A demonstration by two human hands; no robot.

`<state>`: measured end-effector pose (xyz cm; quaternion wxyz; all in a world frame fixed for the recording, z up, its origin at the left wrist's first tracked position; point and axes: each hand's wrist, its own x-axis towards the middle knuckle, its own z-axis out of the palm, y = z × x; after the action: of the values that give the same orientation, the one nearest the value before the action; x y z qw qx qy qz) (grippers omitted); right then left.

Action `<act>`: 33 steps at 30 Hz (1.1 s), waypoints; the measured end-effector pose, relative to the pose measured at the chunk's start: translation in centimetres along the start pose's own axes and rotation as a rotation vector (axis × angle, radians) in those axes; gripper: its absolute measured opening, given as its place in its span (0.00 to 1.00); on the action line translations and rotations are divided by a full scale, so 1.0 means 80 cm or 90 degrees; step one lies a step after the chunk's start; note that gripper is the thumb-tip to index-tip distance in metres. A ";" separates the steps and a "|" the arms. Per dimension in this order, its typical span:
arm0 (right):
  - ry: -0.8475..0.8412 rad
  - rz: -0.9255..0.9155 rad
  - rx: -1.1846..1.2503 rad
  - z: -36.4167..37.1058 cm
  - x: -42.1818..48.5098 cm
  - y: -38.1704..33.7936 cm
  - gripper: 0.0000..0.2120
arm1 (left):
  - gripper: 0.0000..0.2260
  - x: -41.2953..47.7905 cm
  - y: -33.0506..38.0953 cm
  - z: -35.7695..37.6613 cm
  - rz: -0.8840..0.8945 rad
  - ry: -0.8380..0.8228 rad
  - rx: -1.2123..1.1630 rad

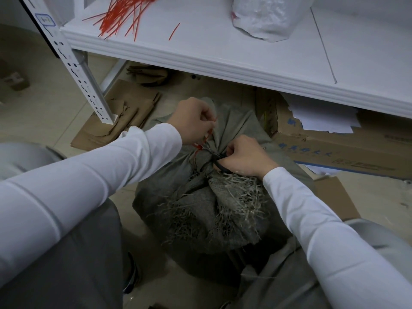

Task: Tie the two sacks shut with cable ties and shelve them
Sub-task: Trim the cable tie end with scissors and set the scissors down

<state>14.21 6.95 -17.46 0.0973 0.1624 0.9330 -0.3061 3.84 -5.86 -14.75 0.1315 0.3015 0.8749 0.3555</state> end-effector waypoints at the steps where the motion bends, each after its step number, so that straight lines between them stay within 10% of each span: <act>1: 0.001 -0.002 -0.004 0.000 0.000 -0.001 0.19 | 0.04 0.001 -0.001 -0.001 -0.001 0.006 0.012; 33: -0.004 -0.001 -0.022 -0.001 0.002 -0.006 0.23 | 0.04 0.001 -0.002 0.003 -0.010 0.013 0.028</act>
<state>13.91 6.69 -17.19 0.1029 0.1590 0.9380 -0.2904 3.84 -5.80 -15.01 0.1183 0.2937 0.8861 0.3384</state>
